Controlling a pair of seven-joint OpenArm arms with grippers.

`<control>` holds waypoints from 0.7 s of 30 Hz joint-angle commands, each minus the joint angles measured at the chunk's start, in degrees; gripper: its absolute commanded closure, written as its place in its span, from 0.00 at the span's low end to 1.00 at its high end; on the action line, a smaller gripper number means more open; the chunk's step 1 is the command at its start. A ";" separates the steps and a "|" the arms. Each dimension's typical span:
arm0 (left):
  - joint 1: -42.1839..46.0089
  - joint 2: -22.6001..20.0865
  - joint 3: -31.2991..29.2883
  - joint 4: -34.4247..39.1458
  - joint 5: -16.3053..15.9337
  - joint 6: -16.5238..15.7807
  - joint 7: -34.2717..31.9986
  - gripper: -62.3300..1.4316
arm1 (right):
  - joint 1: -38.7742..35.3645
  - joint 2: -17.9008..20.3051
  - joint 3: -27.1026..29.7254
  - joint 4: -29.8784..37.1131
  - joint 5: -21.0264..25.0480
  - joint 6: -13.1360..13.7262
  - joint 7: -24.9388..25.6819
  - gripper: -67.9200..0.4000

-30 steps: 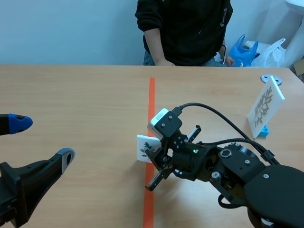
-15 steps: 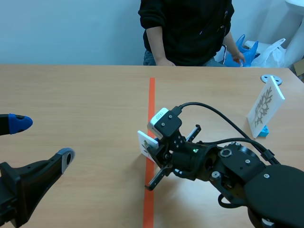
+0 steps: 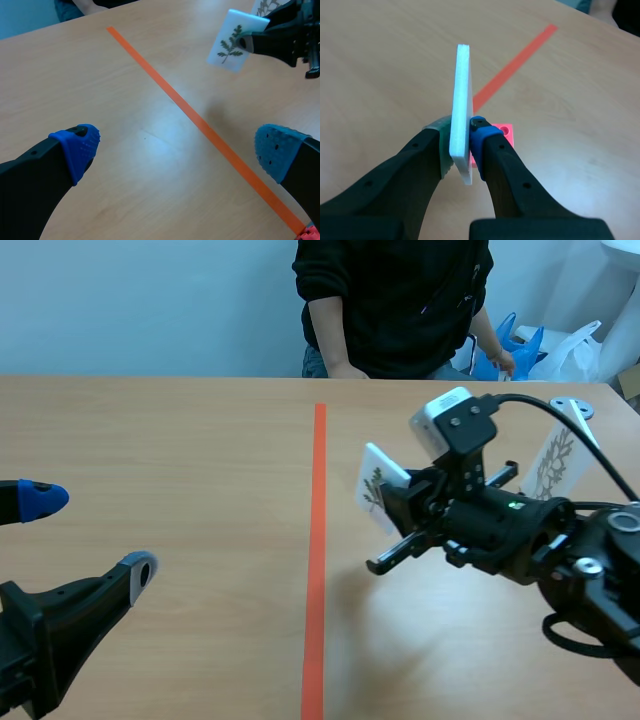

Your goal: Sort the leaf by its shape. The table is split by an orange tape line. A compound leaf with several leaflets goes to the left side, a simple leaf with one blade goes to the right side. Return to the home posture when a red brick is placed on the table.

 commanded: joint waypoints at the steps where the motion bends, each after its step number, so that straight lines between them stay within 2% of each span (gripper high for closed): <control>1: -0.17 0.24 0.11 1.18 -0.57 -0.24 -0.50 0.00 | -0.48 1.29 1.90 0.37 2.75 -0.17 -1.27 0.96; 6: -0.17 0.26 0.11 1.18 -0.57 -0.24 -0.57 0.00 | -3.80 2.84 8.41 0.37 6.16 -0.72 -1.99 0.96; 9: -0.15 0.24 0.11 1.18 -0.57 -0.24 -0.55 0.00 | -4.55 2.84 11.47 0.07 8.72 -2.08 -4.31 0.96; 15: -0.17 0.24 0.11 1.18 -0.57 -0.24 -0.57 0.00 | -3.69 2.82 13.57 -4.63 8.85 -8.33 -2.19 0.96; 19: -0.17 0.26 0.11 1.18 -0.57 -0.24 -0.55 0.00 | -1.25 2.14 13.66 -10.08 8.52 -8.37 -1.57 0.96; 21: -0.17 0.26 0.11 1.18 -0.57 -0.24 -0.55 0.00 | -0.09 1.57 13.66 -12.26 7.69 -9.75 -0.31 0.96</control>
